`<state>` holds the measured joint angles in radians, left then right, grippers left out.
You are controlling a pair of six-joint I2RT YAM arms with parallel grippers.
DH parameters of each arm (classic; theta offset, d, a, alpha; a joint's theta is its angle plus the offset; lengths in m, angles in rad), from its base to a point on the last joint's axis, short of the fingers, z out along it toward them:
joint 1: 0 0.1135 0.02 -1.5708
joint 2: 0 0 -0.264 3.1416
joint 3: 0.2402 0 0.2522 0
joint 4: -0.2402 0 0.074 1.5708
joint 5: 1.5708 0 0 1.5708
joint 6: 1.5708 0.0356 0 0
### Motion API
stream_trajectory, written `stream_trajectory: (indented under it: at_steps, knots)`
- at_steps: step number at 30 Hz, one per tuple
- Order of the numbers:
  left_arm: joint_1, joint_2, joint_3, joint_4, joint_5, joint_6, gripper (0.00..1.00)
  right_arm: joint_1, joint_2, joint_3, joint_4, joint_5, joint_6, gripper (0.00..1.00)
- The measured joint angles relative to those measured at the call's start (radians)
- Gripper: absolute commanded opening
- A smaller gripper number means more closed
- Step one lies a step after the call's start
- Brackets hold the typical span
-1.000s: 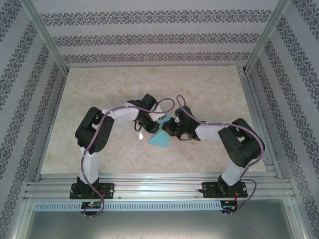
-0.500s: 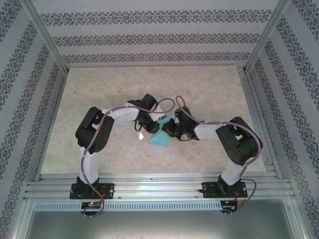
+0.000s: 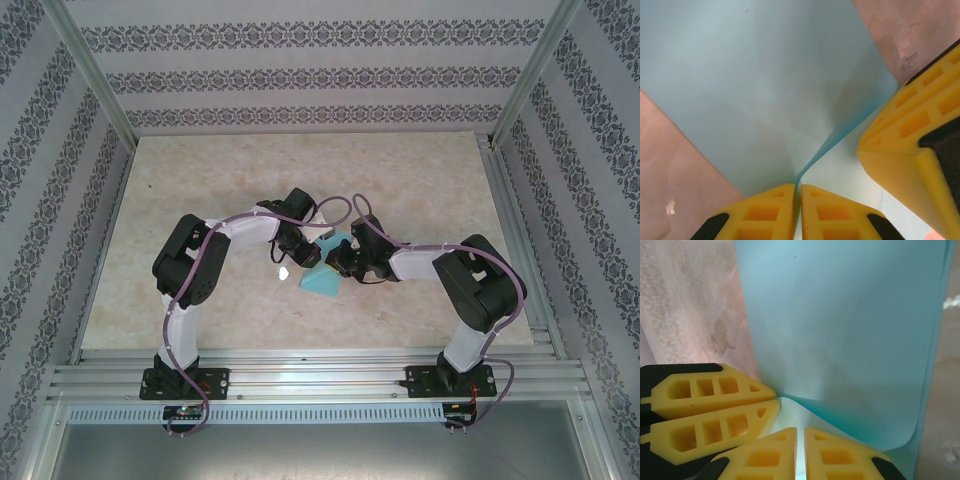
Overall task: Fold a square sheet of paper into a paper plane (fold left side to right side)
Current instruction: Fold the triangle a second time at the center of the table.
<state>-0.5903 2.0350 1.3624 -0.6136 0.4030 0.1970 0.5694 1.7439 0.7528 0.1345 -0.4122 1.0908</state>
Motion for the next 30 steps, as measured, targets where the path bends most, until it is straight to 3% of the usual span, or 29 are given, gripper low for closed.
stream_trajectory:
  at_steps: [8, 30]
  knots:
    - [0.0, 0.0, 0.0, 0.003, 0.0, -0.008, 0.03, 0.0, 0.0, 0.0, 0.0, 0.0, 0.0, 0.13]
    - [0.0, 0.003, 0.0, 0.017, 0.004, -0.022, 0.03, 0.011, 0.004, -0.013, -0.007, 0.005, 0.0, 0.13]
